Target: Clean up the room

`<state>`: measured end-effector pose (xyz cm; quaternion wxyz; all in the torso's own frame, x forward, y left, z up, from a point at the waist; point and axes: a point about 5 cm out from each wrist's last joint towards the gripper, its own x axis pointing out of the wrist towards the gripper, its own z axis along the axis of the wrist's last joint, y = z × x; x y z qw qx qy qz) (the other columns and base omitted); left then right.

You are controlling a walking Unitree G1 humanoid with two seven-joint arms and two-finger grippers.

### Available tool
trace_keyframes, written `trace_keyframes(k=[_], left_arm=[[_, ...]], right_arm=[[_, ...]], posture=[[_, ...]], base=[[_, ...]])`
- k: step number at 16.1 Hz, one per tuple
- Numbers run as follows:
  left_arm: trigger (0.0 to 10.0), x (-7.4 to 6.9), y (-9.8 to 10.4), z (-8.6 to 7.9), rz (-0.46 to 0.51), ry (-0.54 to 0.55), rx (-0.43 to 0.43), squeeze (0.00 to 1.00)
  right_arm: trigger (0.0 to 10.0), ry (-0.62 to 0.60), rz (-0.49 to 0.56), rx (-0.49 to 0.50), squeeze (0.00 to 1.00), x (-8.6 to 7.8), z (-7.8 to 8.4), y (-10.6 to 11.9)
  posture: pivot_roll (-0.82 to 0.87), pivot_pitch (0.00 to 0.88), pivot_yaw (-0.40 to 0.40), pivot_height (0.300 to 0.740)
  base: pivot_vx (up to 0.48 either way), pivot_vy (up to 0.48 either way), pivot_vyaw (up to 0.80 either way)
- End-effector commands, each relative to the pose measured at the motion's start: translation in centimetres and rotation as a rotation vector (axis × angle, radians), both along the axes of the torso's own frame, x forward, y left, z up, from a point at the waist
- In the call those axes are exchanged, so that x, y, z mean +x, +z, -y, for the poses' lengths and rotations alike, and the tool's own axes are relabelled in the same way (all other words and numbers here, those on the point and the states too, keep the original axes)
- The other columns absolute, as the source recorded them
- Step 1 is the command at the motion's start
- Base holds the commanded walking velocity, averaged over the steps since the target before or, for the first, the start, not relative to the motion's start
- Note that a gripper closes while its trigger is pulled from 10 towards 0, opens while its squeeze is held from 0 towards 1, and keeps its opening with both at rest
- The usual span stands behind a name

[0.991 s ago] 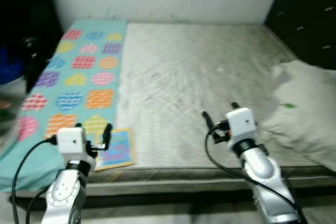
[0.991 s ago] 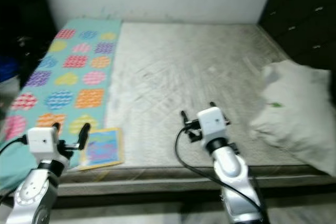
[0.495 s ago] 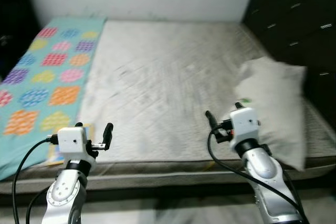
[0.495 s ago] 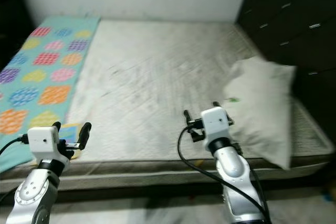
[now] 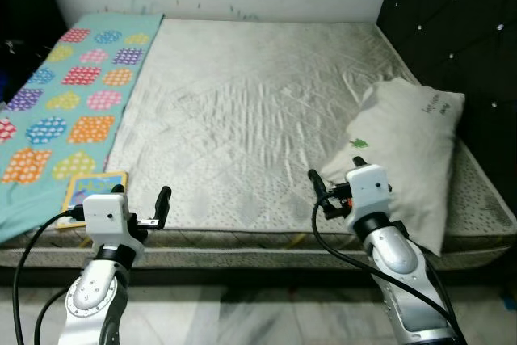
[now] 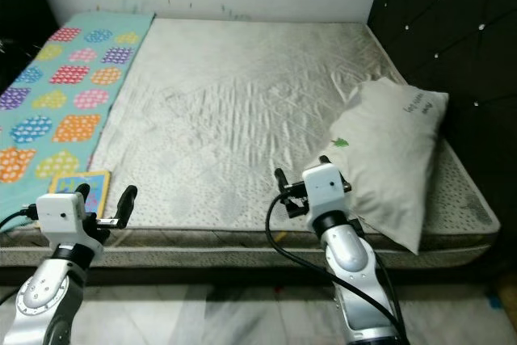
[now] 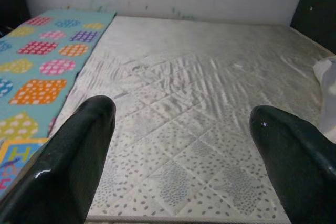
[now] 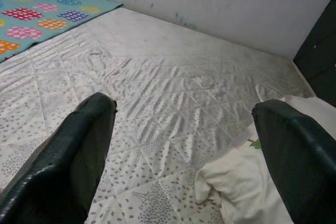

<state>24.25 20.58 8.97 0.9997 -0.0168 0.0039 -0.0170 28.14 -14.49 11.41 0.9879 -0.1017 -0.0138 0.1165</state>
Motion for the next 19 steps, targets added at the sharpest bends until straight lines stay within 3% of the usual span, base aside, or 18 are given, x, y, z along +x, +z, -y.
trace_keyframes(k=[1, 14, 19], left_arm=[[10.0, 0.09, 0.34, 0.14, 0.02, -0.009, 0.0, 0.0], [10.0, 0.1, 0.21, 0.32, 0.011, -0.028, 0.006, 0.0], [10.0, 0.29, -0.12, -0.02, -0.018, 0.006, 0.02, 0.0]], right_arm=[[10.0, 0.007, 0.011, -0.005, 0.0, 0.21, 0.04, 0.32], [10.0, 0.005, 0.014, 0.0, 0.0, 0.21, -0.04, 0.27], [10.0, 0.003, 0.013, 0.001, 0.0, 0.17, -0.05, 0.21]], posture=[[-0.1, 0.066, -0.028, 0.74], [-0.1, 0.058, -0.023, 0.74], [-0.09, 0.056, -0.023, 0.74]], base=[[0.311, 0.0, 0.0], [0.322, 0.0, 0.0], [0.0, 0.0, 0.0]])
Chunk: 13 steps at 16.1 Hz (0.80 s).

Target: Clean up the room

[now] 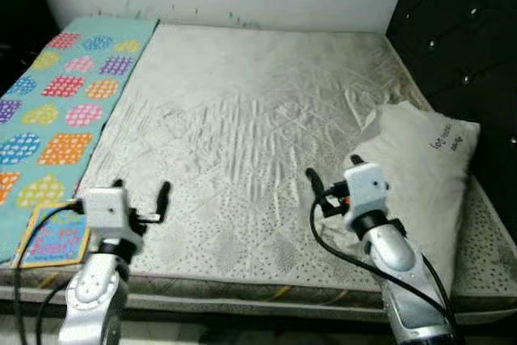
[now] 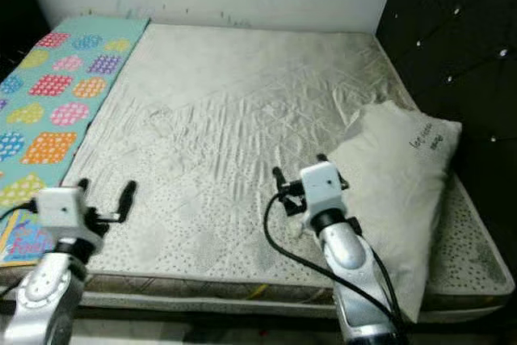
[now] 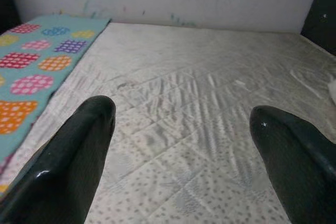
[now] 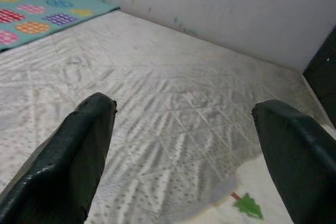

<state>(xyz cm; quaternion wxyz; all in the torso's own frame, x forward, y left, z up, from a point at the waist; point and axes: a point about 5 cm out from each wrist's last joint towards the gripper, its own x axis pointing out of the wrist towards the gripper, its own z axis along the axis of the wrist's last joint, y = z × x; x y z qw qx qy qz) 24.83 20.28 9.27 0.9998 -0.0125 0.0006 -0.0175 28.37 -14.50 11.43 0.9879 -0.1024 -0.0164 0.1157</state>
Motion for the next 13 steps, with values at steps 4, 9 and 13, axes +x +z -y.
trace_keyframes(k=[4, 9, 13], left_arm=[[10.0, -0.34, -0.47, -0.22, -0.026, 0.002, 0.019, 0.0], [10.0, -0.2, -0.44, -0.17, -0.026, 0.003, 0.015, 0.0], [10.0, -0.12, -0.42, -0.14, -0.025, 0.006, 0.014, 0.0]], right_arm=[[10.0, 0.007, 0.005, 0.003, 0.0, -0.07, -0.11, 0.1], [10.0, -0.005, 0.006, 0.002, 0.0, 0.05, 0.03, 0.16], [10.0, -0.009, 0.006, 0.003, 0.0, 0.17, 0.1, 0.2]], posture=[[-0.09, 0.054, -0.024, 0.74], [-0.09, 0.059, -0.026, 0.74], [-0.09, 0.06, -0.027, 0.74]], base=[[0.0, 0.0, 0.0], [0.0, -0.128, 0.0], [0.0, -0.391, 0.0]])
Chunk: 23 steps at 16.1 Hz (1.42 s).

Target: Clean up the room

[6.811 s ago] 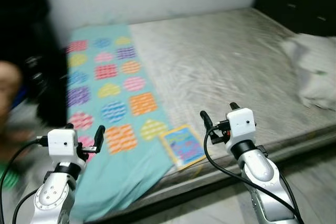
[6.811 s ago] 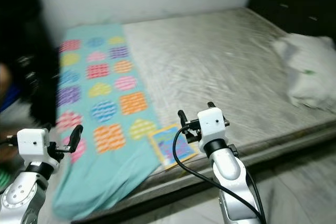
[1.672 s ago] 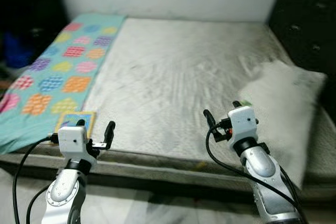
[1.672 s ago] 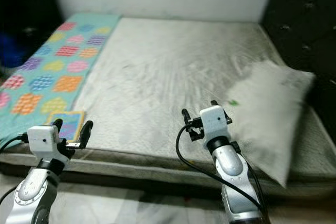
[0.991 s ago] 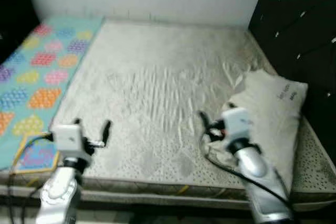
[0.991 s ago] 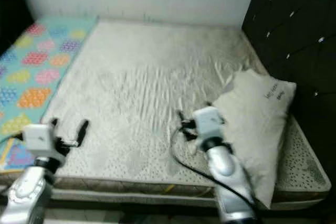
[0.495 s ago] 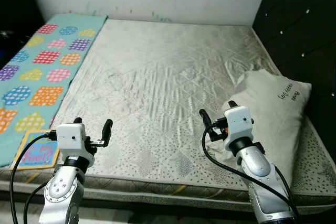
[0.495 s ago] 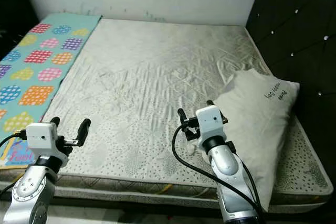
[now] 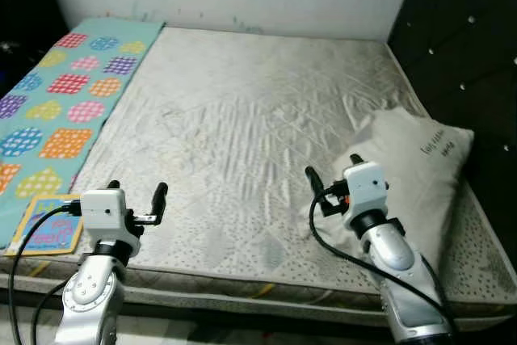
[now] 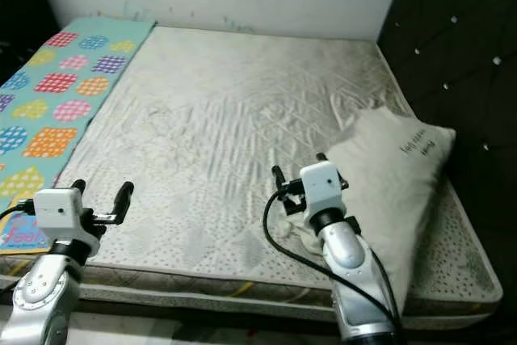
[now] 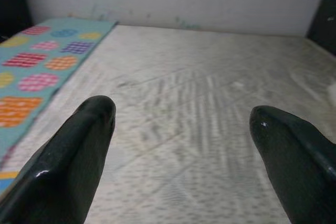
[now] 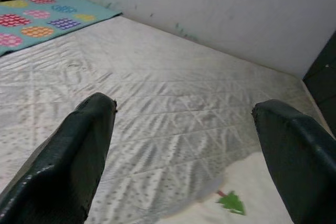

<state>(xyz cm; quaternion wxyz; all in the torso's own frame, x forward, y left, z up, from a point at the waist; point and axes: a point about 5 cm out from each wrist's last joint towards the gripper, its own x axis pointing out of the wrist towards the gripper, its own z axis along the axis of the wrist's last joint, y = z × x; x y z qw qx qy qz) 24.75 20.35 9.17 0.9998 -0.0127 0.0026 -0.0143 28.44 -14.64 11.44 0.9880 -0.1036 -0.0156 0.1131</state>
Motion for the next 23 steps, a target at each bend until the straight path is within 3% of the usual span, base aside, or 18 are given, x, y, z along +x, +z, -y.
trace_keyframes(k=[1, 13, 23], left_arm=[[10.0, -0.03, -0.31, -0.07, -0.02, 0.0, 0.014, 0.0], [10.0, -0.15, -0.41, 0.11, -0.023, -0.005, 0.007, 0.0], [10.0, 0.76, -0.91, 0.26, -0.02, 0.014, -0.024, 0.0]], right_arm=[[10.0, -0.006, 0.006, 0.006, 0.0, 0.11, -0.01, 0.19], [10.0, -0.011, 0.002, 0.013, 0.0, 0.06, 0.11, 0.14], [10.0, -0.011, -0.014, -0.003, 0.0, 0.76, 0.48, -0.34]], posture=[[-0.09, 0.06, -0.026, 0.74], [-0.1, 0.064, -0.026, 0.74], [-0.12, 0.001, -0.05, 0.74]], base=[[0.0, -0.416, 0.0], [0.0, -0.405, 0.0], [0.0, 0.0, -0.13]])
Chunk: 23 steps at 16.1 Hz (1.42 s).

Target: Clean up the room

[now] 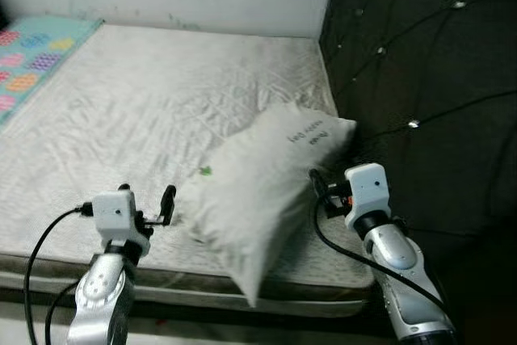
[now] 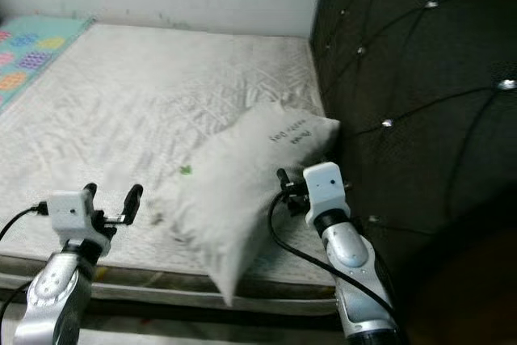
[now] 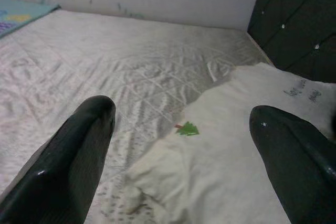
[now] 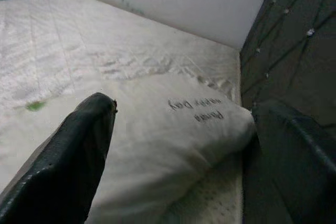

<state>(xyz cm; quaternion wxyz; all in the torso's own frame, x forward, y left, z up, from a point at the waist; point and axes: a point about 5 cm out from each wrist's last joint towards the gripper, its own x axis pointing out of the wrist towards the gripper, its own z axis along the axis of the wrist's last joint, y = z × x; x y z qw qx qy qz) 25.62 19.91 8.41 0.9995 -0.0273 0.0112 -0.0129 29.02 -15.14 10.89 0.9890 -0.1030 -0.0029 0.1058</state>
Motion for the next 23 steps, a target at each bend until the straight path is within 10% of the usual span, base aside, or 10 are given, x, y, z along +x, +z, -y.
trace_keyframes(k=[1, 9, 23], left_arm=[[10.0, 0.0, -0.2, -0.2, 0.0, 0.017, 0.004, 0.0], [10.0, 1.1, -0.1, -0.8, 0.049, 0.134, -0.007, 0.0], [10.0, 4.3, 1.1, -0.2, 0.088, 0.003, 0.044, 0.0]], right_arm=[[10.0, 0.01, 0.009, -0.006, 0.0, 0.3, 0.0, 0.2], [10.0, 0.091, -0.02, -0.055, 0.0, 2.1, -0.6, -0.3], [10.0, 0.058, 0.015, -0.052, 0.0, 2.7, -1.4, -0.2]], posture=[[-0.12, 0.0, -0.059, 0.74], [-0.11, 0.0, -0.127, 0.74], [-0.15, 0.0, -0.074, 0.74]], base=[[0.0, 0.0, 0.0], [0.0, 0.0, 0.0], [0.0, 0.0, 0.0]])
